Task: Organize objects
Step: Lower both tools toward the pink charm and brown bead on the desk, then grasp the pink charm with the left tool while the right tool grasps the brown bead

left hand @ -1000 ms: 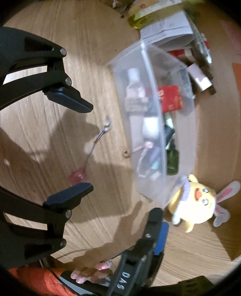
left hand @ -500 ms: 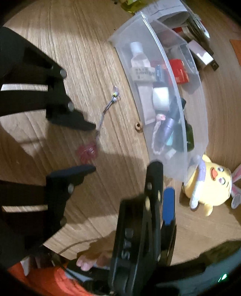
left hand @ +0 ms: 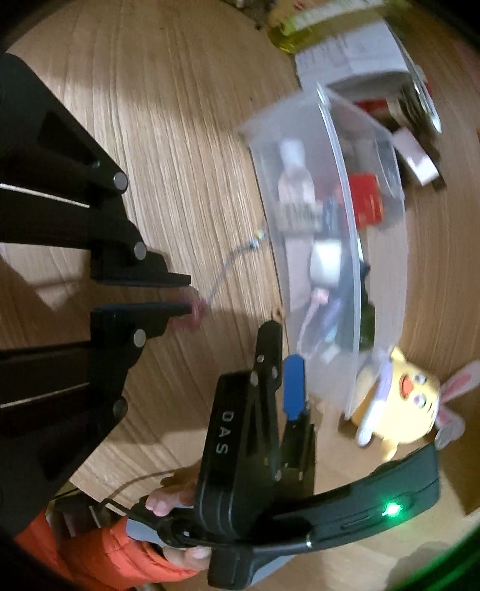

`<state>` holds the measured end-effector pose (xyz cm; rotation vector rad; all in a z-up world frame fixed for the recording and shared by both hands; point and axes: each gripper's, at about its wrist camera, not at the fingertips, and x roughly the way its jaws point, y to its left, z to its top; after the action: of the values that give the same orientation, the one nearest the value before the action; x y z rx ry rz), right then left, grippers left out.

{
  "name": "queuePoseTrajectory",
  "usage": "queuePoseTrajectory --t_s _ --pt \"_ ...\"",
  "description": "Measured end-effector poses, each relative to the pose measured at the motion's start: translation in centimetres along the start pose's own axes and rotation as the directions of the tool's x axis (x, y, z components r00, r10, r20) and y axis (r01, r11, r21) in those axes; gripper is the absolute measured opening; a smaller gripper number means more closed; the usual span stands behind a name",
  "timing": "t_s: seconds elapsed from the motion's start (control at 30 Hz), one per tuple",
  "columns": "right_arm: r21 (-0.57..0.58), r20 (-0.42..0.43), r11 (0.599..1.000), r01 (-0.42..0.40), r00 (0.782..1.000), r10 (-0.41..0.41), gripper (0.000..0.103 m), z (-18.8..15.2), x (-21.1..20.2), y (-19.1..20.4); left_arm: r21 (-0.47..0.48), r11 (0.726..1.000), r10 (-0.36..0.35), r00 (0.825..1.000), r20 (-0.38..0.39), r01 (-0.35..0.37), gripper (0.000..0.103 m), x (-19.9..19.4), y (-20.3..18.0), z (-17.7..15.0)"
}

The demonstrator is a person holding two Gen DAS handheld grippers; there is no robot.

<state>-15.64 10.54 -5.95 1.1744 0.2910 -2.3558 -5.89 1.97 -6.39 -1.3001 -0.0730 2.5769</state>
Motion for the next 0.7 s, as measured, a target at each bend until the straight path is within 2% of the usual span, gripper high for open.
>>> queuePoseTrajectory --t_s 0.07,0.23,0.27,0.33,0.4,0.5,0.53,0.7 --pt "0.007 -0.020 1.000 -0.014 1.000 0.015 0.036 0.1 0.7 0.3 -0.023 1.000 -0.001 1.000 -0.013 0.000 0.006 0.0 1.0 -0.2" --pt "0.023 -0.016 1.000 -0.004 1.000 0.004 0.034 0.3 0.9 0.7 -0.052 0.998 -0.034 0.999 -0.011 0.034 0.008 -0.5 1.8 -0.4" --pt "0.029 -0.015 1.000 0.003 1.000 -0.002 0.033 0.4 0.9 0.8 -0.050 0.998 -0.037 0.999 -0.009 0.036 0.010 -0.7 1.7 -0.5" --pt "0.034 -0.012 0.999 0.017 1.000 -0.017 0.024 0.4 1.0 1.0 -0.043 0.998 -0.035 0.999 0.000 0.035 0.015 -0.8 1.5 -0.5" --pt "0.028 -0.009 0.999 0.030 1.000 -0.029 0.021 0.4 1.0 1.3 -0.040 0.999 -0.037 0.999 0.001 0.037 0.029 -0.7 1.2 -0.4" --pt "0.008 -0.005 0.999 0.049 0.999 -0.049 0.017 0.4 1.1 1.7 -0.037 0.998 -0.049 0.999 -0.007 0.049 0.034 -0.5 0.8 -0.2" --pt "0.003 -0.003 0.999 0.051 0.999 -0.051 0.013 0.4 1.1 1.7 -0.033 0.998 -0.055 0.998 -0.012 0.055 0.035 -0.4 0.6 -0.1" --pt "-0.002 0.007 0.999 0.053 0.999 -0.053 0.012 0.1 0.8 1.6 0.009 0.998 -0.061 0.997 -0.041 0.062 0.035 0.6 -0.7 0.4"
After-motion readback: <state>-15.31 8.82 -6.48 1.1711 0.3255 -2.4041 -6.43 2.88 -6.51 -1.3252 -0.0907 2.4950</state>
